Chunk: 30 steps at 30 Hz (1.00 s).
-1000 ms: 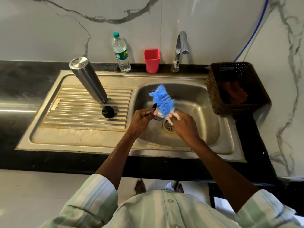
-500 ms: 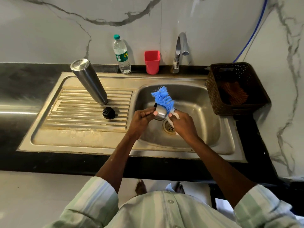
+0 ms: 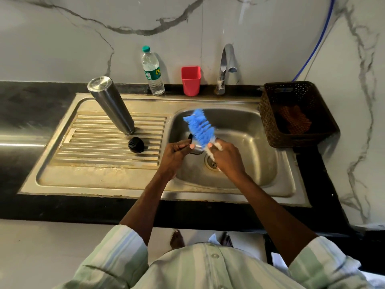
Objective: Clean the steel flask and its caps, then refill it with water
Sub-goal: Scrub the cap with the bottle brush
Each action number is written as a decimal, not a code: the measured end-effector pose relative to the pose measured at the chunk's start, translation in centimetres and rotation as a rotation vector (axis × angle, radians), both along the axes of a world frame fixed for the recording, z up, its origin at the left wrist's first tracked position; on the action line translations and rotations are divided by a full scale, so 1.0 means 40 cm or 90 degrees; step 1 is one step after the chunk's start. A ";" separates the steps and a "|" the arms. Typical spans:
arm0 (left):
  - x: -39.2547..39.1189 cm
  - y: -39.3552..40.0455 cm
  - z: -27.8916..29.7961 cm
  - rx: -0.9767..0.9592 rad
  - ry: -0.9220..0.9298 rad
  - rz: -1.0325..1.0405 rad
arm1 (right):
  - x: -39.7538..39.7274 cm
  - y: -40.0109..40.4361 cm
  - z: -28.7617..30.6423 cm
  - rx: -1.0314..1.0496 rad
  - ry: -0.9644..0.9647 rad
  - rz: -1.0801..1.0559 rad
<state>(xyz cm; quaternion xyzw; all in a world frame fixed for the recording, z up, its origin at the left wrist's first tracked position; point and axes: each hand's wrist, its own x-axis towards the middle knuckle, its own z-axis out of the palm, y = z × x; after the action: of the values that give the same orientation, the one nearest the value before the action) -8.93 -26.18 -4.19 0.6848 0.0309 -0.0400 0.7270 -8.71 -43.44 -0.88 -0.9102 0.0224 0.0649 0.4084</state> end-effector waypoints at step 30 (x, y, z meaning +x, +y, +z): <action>0.028 -0.020 0.028 -0.126 0.098 -0.004 | 0.020 -0.008 -0.005 0.036 0.027 -0.055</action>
<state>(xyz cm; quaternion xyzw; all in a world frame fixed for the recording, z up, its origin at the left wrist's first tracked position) -7.81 -26.98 -3.06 0.6048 0.0801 -0.0977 0.7863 -7.90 -43.78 -1.09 -0.8951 0.0682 0.0669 0.4356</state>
